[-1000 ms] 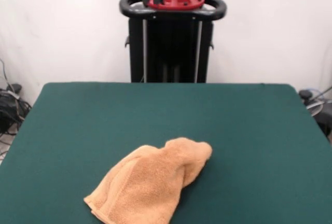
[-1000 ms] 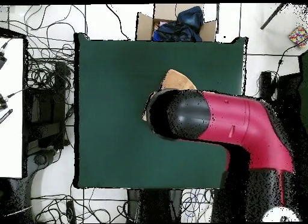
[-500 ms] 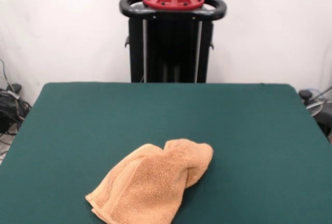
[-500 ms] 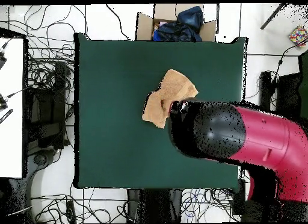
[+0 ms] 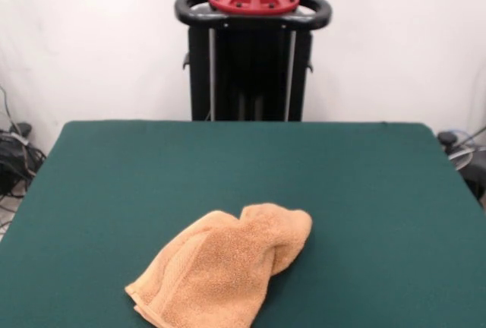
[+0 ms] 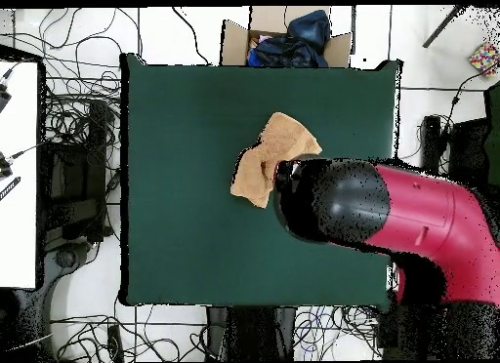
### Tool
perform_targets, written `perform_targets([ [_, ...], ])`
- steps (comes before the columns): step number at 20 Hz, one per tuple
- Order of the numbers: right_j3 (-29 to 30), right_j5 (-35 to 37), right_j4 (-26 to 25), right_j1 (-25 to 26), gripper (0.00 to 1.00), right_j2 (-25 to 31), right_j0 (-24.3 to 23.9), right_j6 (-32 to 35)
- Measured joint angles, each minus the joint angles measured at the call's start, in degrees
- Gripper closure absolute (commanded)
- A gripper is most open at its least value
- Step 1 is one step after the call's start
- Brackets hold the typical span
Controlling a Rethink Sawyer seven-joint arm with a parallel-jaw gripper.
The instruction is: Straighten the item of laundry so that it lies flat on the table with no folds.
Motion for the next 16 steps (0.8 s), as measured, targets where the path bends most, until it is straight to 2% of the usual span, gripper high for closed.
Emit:
perform_targets([
  [8,-0.02,-8.01,-2.85,7.34,1.00,0.94,1.25,0.00],
  [16,-0.02,-9.67,-5.74,13.03,1.00,0.96,3.53,0.00],
])
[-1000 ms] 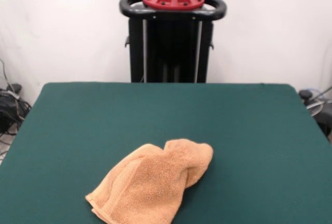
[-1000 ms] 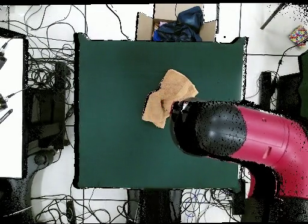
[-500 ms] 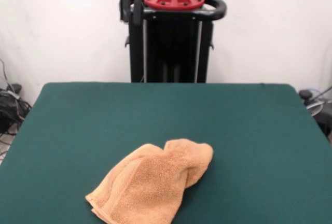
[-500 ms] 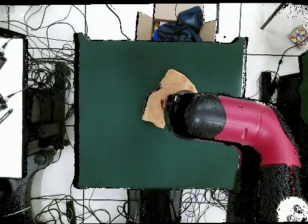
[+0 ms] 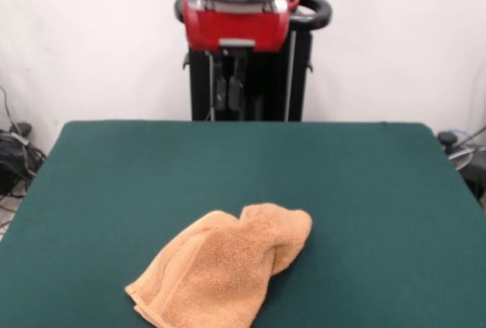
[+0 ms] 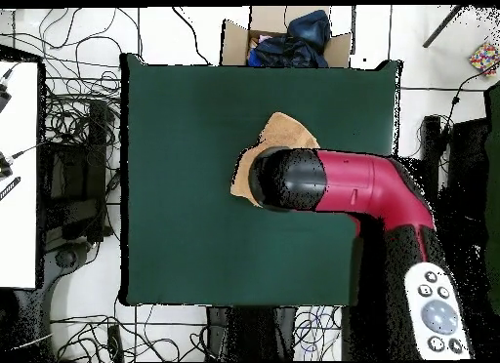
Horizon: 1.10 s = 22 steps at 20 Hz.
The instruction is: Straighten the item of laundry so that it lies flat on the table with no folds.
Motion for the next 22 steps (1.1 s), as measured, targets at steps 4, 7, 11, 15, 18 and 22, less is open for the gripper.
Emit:
perform_targets([
  [4,0.13,0.00,-1.00,1.61,1.00,0.01,0.56,0.00],
  [7,0.39,-0.01,-1.68,2.56,0.00,0.01,0.56,0.00],
  [11,0.42,-0.38,-1.93,3.71,0.00,0.00,0.27,0.00],
  [15,0.41,-1.39,-2.62,4.88,0.00,0.01,0.12,0.00],
  [18,0.43,-1.93,-3.08,5.35,0.00,0.01,-0.05,0.00],
  [22,0.43,-2.16,-3.74,5.84,0.00,0.07,-0.73,0.00],
])
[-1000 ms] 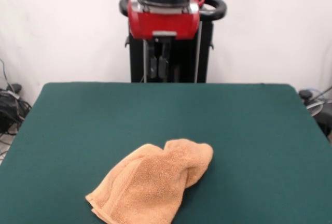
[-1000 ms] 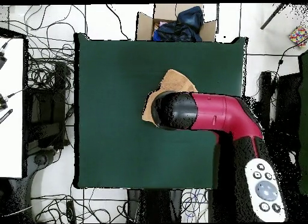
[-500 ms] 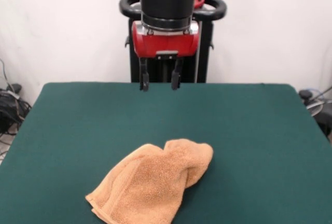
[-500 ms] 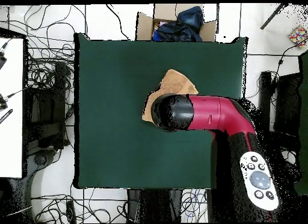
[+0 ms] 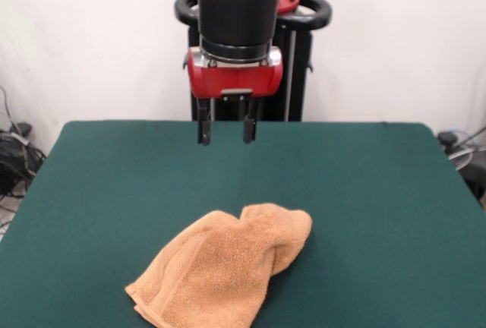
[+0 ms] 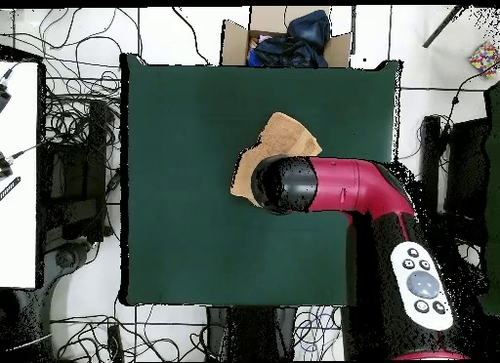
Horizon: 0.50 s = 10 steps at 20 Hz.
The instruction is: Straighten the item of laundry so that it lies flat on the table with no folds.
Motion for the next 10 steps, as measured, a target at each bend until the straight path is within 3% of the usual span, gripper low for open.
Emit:
perform_targets([
  [10,-0.01,0.01,-0.61,0.93,0.00,0.64,-6.15,-0.06],
])
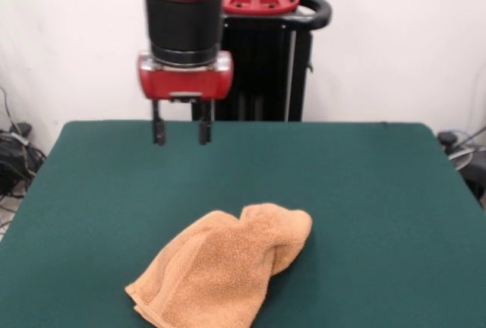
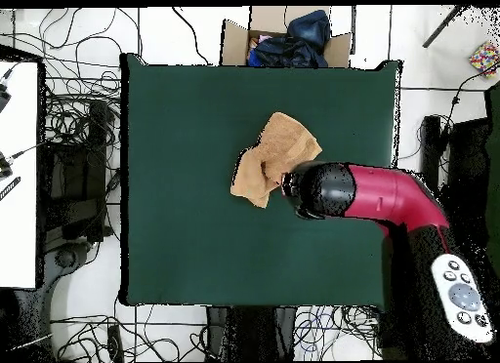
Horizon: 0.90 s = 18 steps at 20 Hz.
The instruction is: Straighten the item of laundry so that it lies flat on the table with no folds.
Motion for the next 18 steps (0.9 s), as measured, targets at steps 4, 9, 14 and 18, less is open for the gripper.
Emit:
perform_targets([
  [4,-0.72,1.19,-0.05,-0.33,0.00,0.31,-2.72,0.00],
  [9,-3.54,4.22,-0.05,0.63,0.00,0.44,-2.56,0.00],
  [14,-10.44,10.63,-0.07,3.75,0.00,1.36,-2.19,-0.11],
  [18,-13.69,15.21,-0.07,4.39,0.00,1.84,-2.52,-0.76],
])
